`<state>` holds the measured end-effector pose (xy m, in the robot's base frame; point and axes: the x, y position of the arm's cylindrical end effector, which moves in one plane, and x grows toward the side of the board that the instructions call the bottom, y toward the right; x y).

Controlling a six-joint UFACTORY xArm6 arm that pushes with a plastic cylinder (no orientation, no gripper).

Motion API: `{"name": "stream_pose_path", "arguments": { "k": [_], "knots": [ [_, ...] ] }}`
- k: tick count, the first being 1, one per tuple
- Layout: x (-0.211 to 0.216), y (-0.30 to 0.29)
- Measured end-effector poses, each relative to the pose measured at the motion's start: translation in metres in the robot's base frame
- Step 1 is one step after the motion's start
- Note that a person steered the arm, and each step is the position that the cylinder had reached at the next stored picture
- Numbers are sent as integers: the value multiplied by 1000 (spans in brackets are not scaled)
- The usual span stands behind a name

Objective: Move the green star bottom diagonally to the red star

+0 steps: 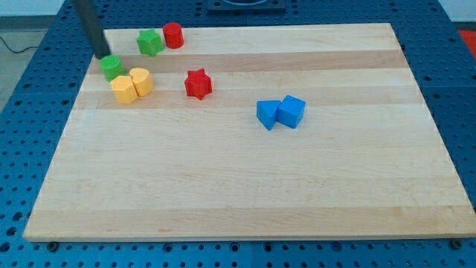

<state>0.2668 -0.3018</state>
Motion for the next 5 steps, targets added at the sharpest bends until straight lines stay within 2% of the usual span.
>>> {"name": "stream_pose_path", "arguments": {
  "k": [1,2,3,4,5],
  "knots": [
    [-21,1],
    [-48,51],
    [-33,128],
    [11,189],
    [19,208]
  ]
}}
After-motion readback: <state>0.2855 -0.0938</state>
